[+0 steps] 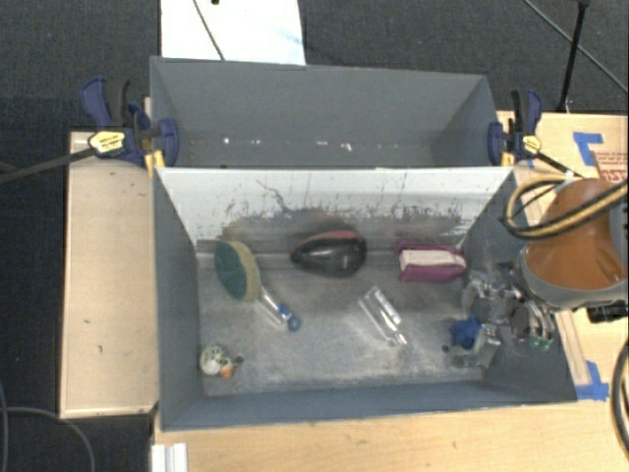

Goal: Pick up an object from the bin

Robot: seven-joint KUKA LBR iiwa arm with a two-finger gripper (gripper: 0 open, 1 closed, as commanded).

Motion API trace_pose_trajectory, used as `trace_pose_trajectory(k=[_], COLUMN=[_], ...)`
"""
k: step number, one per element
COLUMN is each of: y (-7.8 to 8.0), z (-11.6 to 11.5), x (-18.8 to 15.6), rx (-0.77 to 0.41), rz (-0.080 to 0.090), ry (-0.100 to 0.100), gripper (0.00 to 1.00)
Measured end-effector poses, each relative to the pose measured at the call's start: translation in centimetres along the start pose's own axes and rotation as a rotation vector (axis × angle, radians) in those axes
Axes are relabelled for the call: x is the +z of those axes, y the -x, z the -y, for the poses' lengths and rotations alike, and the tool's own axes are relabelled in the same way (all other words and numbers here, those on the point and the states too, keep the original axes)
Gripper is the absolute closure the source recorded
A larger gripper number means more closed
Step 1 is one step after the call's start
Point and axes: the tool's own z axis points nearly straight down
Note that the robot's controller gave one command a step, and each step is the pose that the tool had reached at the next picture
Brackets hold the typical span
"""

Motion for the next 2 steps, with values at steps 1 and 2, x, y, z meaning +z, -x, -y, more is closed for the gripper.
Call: trace_pose_trajectory(k=[1,2], y=[-0.2,-2.4], z=[-0.1,-0.8], x=[0.1,-18.4], rx=[-0.009,-0.083], rz=[-0.005,0.002], ry=[0.001,0.000], gripper=[1.00,1.00])
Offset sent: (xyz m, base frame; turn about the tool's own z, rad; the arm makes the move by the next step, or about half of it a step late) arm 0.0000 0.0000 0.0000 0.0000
